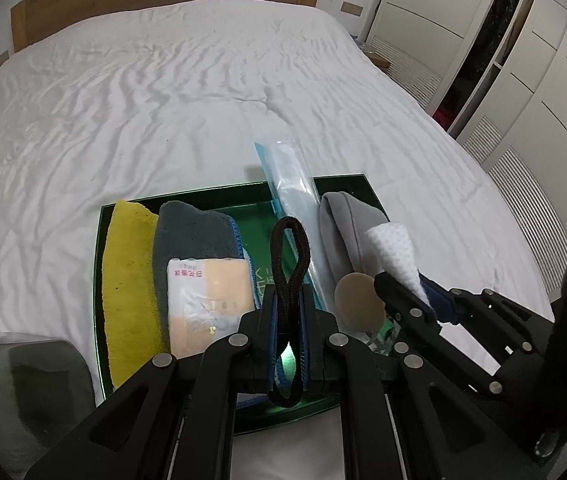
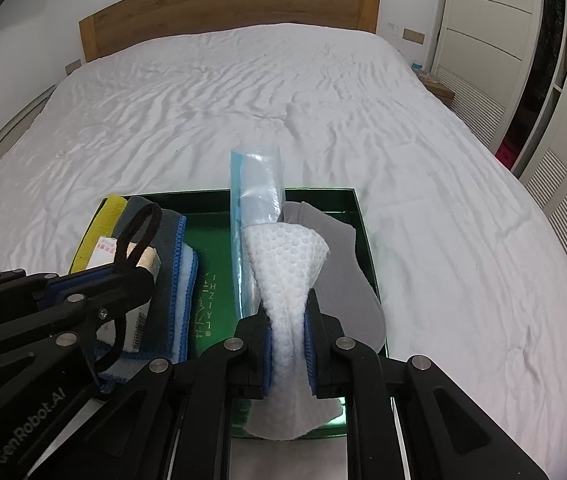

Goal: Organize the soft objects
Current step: 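Lower the hair tie with left tool while right tool lowers the mesh cloth into tray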

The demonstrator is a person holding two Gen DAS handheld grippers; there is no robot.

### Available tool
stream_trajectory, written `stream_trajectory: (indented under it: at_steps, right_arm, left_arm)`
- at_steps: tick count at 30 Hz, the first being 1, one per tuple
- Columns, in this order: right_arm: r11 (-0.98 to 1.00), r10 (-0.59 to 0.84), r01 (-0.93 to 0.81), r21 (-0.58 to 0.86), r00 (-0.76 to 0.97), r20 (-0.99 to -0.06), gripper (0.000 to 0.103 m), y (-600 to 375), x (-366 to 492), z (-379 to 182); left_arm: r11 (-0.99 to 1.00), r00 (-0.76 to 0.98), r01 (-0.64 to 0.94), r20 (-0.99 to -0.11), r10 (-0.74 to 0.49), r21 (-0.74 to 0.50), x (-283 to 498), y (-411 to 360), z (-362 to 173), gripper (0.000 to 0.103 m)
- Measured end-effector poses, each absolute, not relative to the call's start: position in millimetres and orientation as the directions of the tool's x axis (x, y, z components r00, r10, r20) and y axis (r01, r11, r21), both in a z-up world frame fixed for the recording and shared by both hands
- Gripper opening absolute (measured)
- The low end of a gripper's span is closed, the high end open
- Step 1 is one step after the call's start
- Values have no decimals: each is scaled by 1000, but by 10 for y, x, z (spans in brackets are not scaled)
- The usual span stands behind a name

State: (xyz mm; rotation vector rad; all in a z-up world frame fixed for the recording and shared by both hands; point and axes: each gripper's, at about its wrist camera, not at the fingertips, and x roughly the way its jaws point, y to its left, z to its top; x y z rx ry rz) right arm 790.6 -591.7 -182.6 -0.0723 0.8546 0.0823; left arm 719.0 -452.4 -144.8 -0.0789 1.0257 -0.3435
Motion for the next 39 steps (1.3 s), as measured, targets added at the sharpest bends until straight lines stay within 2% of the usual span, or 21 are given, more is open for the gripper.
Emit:
stream_trajectory:
  at_steps: [14, 22, 29, 36, 39]
  right_arm:
    - [995, 30, -91, -37, 638, -769, 14, -5954, 7987, -1872]
    - [995, 34, -94, -33, 631, -775, 22, -5964, 8004, -1895]
    - [995, 35, -98, -34, 627, -778, 31, -5953, 8003, -1904]
    - [995, 42, -101, -27, 622, -782, 34, -5934, 8018, -1917]
    - [994, 44, -102, -25, 620, -783, 36, -5921, 8026, -1922]
  left_arm:
    - [946, 460, 240, -833, -308, -217, 7248, -4561, -1451, 7]
    - [946, 456, 241, -836, -306, -215, 7271, -4564, -1481, 8]
    - [946, 453, 235, -836, -309, -222, 7299, -4537, -1482, 26]
    - [948, 453, 228, -838, -305, -221, 7328, -4520, -1498, 28]
    - [949, 451, 224, -840, -302, -221, 7343, -4507, -1504, 32]
